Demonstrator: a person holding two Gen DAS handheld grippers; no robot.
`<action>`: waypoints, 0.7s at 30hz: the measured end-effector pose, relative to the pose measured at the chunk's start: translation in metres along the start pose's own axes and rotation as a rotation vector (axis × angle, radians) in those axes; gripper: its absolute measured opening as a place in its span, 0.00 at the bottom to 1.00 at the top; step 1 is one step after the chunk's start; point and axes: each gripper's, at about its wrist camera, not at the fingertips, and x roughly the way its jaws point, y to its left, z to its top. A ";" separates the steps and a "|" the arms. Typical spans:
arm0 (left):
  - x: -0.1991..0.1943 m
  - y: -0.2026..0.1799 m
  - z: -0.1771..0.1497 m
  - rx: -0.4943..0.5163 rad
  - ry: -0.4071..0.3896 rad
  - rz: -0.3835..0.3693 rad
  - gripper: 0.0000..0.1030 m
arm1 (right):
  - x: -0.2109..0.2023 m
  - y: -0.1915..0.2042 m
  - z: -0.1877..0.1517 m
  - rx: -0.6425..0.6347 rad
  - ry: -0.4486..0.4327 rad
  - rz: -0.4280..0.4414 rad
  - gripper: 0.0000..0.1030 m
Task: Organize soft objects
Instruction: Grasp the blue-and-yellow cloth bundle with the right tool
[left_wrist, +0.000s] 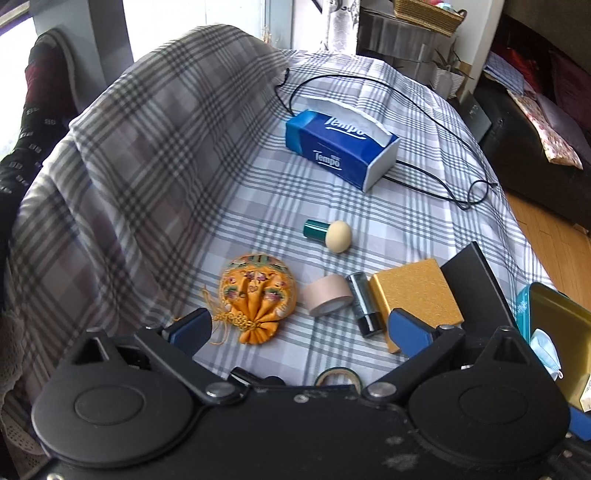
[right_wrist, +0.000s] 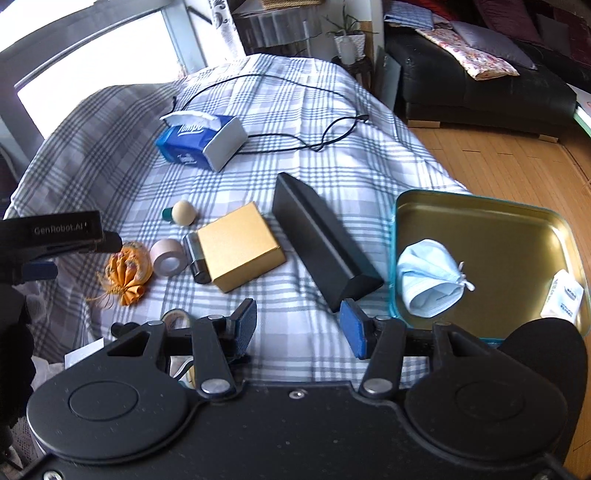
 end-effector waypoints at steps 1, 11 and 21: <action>0.000 0.006 0.000 -0.016 0.002 0.003 0.99 | 0.003 0.006 -0.002 -0.009 0.012 0.007 0.50; 0.001 0.044 0.001 -0.139 0.004 0.005 0.99 | 0.024 0.061 -0.026 -0.168 0.080 0.089 0.50; 0.009 0.045 0.002 -0.159 0.022 -0.009 0.99 | 0.058 0.077 -0.038 -0.185 0.202 0.083 0.50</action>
